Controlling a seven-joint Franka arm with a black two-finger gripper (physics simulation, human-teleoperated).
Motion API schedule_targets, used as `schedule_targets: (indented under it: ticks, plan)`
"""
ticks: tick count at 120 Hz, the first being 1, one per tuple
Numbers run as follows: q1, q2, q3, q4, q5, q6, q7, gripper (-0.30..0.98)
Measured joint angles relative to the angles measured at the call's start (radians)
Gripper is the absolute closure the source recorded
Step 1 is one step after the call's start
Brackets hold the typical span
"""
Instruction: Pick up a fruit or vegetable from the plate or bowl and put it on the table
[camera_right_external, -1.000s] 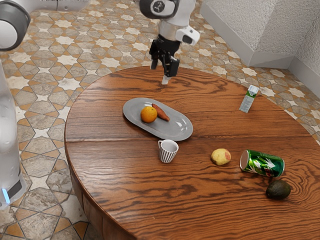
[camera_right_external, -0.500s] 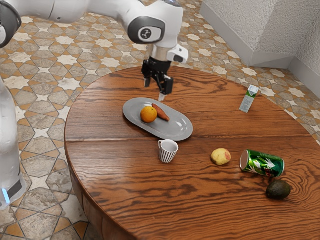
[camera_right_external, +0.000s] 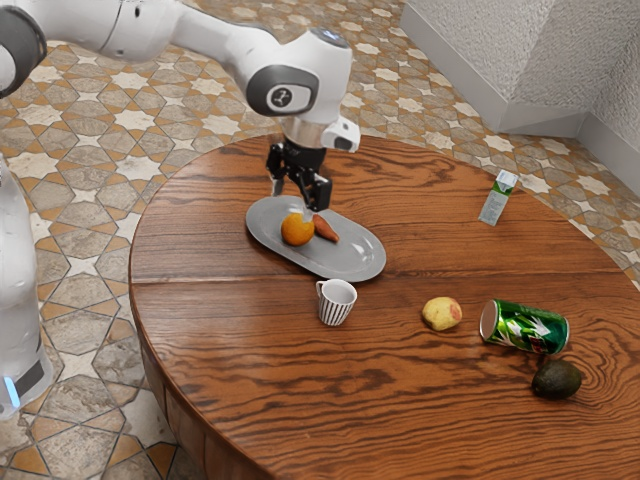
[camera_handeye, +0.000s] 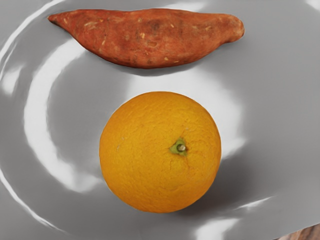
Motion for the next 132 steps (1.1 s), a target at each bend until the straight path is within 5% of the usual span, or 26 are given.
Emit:
schedule_targets:
  ticks: [132]
  plan:
    - [0.017,0.104,0.010,-0.024,-0.003,0.126,-0.040,0.00]
